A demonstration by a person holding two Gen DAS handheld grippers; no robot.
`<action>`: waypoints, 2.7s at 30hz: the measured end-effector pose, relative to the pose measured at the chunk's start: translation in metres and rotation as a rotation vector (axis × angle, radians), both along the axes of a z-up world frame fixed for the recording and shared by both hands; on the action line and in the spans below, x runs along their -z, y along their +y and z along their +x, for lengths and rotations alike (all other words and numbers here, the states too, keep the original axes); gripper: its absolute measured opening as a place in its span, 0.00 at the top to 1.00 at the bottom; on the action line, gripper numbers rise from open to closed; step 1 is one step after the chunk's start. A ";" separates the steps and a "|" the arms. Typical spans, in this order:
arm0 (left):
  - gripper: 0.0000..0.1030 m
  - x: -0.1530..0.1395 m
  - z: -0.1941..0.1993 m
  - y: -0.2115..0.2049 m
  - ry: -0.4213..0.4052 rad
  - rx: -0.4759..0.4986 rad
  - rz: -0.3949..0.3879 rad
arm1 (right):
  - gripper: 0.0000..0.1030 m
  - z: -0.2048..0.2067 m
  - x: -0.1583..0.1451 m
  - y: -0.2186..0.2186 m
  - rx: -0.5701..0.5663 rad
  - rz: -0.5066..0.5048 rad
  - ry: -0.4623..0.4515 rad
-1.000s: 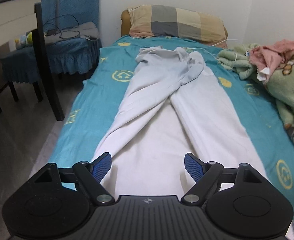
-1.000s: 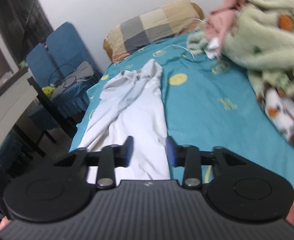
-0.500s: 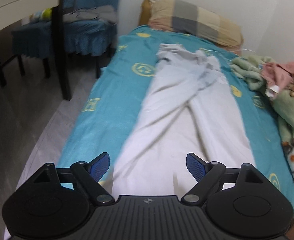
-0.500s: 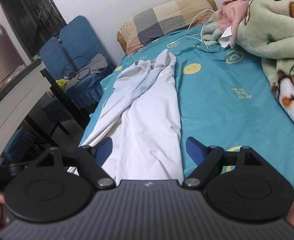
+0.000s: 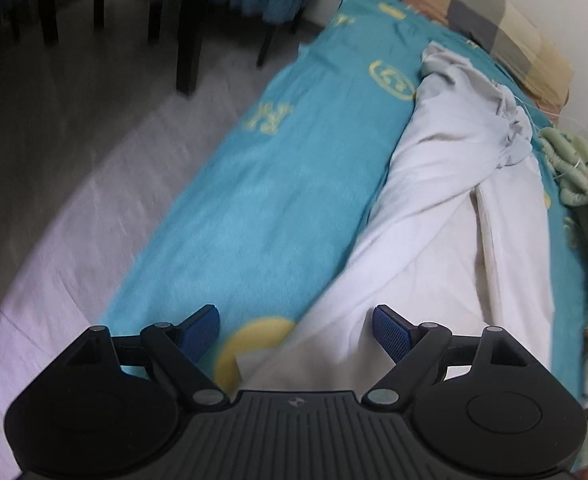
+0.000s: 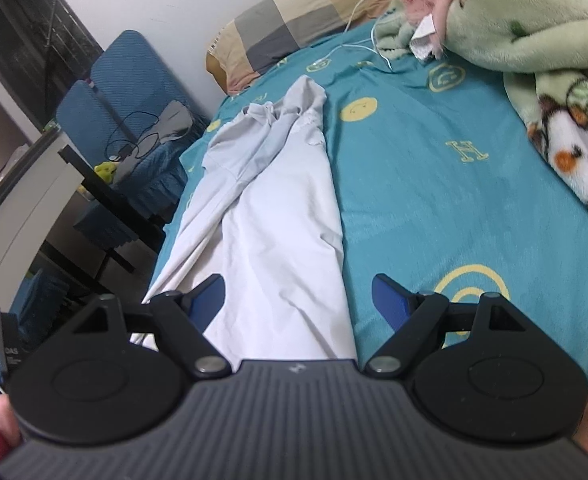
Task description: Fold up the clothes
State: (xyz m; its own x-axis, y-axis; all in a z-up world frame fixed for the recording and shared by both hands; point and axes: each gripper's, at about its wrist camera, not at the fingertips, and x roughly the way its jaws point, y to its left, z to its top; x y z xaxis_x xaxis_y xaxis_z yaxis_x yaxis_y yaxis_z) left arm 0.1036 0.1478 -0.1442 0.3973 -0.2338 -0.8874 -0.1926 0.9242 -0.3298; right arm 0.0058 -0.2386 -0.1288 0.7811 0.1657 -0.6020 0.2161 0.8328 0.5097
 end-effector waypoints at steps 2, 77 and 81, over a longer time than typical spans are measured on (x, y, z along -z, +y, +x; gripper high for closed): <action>0.26 0.000 -0.002 0.001 0.013 -0.013 -0.020 | 0.20 0.001 0.002 0.000 -0.003 0.004 0.011; 0.45 -0.061 -0.111 -0.154 -0.200 0.699 0.193 | 0.87 0.183 0.036 0.046 -0.242 0.013 0.133; 0.25 -0.087 -0.093 -0.121 -0.312 0.596 0.148 | 0.55 0.140 0.009 0.025 -0.218 -0.015 0.111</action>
